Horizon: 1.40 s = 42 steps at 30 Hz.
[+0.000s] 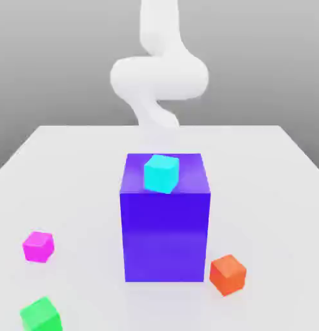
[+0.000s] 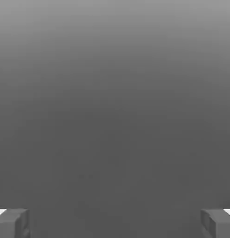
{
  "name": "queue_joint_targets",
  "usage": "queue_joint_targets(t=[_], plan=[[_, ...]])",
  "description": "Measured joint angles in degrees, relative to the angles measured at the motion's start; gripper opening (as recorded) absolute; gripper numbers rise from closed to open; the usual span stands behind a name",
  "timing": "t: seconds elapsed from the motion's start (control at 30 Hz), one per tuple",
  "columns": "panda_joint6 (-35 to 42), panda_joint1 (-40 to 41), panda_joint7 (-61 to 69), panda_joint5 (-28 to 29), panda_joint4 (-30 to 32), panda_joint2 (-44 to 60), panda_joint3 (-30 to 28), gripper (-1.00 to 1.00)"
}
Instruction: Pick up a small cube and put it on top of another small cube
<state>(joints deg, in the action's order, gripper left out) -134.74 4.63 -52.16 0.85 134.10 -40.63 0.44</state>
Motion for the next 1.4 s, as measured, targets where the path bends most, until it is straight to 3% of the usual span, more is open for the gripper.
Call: queue_joint_targets(t=[0.3,0.53,0.73,0.93,0.97,1.2,1.4], plan=[[-10.8,15.5,-23.3,3.3,8.5,19.1,-0.4,0.0],[-19.0,24.1,-39.8,4.1,14.9,33.6,-4.2,0.0],[-26.3,30.5,-48.5,-2.1,20.2,46.0,-7.2,0.0],[-35.9,33.6,-46.6,-7.1,18.8,58.4,-3.6,0.0],[-37.0,34.0,-46.4,-7.3,18.5,59.8,-3.2,-1.0],[-37.1,34.1,-46.5,-7.2,18.5,59.8,-3.1,-1.0],[-28.2,32.5,-49.4,-3.4,20.7,48.7,-5.6,-1.0]])
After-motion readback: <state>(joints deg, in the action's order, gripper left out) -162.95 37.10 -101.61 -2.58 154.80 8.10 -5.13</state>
